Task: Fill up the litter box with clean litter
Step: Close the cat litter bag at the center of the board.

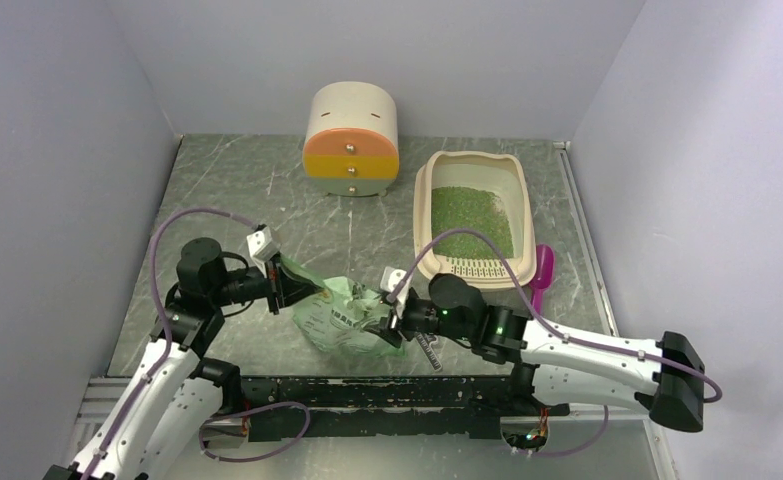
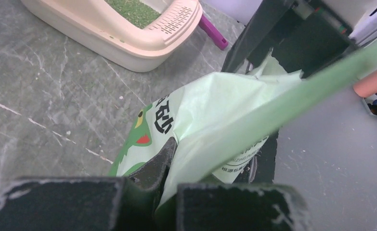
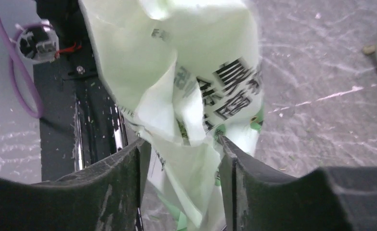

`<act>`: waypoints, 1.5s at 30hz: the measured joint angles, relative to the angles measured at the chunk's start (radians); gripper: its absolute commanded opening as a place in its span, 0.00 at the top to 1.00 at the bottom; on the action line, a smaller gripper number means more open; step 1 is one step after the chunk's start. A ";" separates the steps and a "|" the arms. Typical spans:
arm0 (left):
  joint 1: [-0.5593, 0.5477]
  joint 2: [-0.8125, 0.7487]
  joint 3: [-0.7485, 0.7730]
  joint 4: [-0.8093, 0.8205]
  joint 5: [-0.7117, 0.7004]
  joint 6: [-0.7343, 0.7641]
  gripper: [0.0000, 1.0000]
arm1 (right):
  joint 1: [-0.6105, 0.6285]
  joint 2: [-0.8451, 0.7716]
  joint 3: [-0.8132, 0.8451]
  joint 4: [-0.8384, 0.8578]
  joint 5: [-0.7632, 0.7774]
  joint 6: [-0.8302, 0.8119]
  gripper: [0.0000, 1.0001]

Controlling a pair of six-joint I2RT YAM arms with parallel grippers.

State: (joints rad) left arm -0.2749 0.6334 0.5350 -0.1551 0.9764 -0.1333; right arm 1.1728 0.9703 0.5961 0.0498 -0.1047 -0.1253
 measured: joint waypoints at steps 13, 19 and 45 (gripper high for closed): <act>0.000 -0.084 -0.033 -0.011 -0.060 -0.096 0.95 | -0.004 -0.130 -0.035 0.074 0.076 0.287 1.00; 0.000 -0.099 -0.014 -0.065 -0.150 -0.112 0.95 | -0.092 -0.195 -0.045 0.027 0.063 0.417 1.00; -0.002 0.104 0.113 -0.076 -0.043 -0.075 0.61 | -0.277 -0.241 -0.139 0.104 -0.174 0.742 1.00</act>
State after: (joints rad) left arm -0.2768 0.7372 0.6479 -0.2306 0.9329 -0.2081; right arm 0.8959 0.7296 0.4572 0.1539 -0.2783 0.6163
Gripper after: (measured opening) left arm 0.640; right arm 0.008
